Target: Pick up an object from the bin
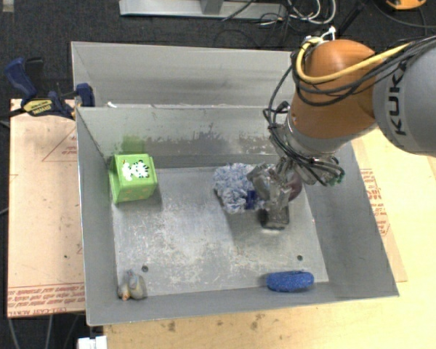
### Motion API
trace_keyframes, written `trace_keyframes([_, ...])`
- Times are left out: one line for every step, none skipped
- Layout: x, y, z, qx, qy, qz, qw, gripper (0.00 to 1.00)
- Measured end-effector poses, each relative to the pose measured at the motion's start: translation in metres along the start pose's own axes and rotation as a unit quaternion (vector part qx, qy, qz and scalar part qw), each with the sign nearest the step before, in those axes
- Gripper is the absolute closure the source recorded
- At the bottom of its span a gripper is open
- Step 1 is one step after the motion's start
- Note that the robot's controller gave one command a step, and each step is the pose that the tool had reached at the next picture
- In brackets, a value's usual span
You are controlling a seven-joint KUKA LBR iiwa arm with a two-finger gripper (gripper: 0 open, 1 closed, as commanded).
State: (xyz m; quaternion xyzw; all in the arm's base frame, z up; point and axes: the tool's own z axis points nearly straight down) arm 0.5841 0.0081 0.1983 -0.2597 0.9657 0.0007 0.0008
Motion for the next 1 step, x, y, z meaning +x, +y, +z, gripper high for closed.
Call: trace_keyframes([-0.0029, -0.0111, -0.0378, 0.0, 0.0006, -0.089, 0.996, 1.0])
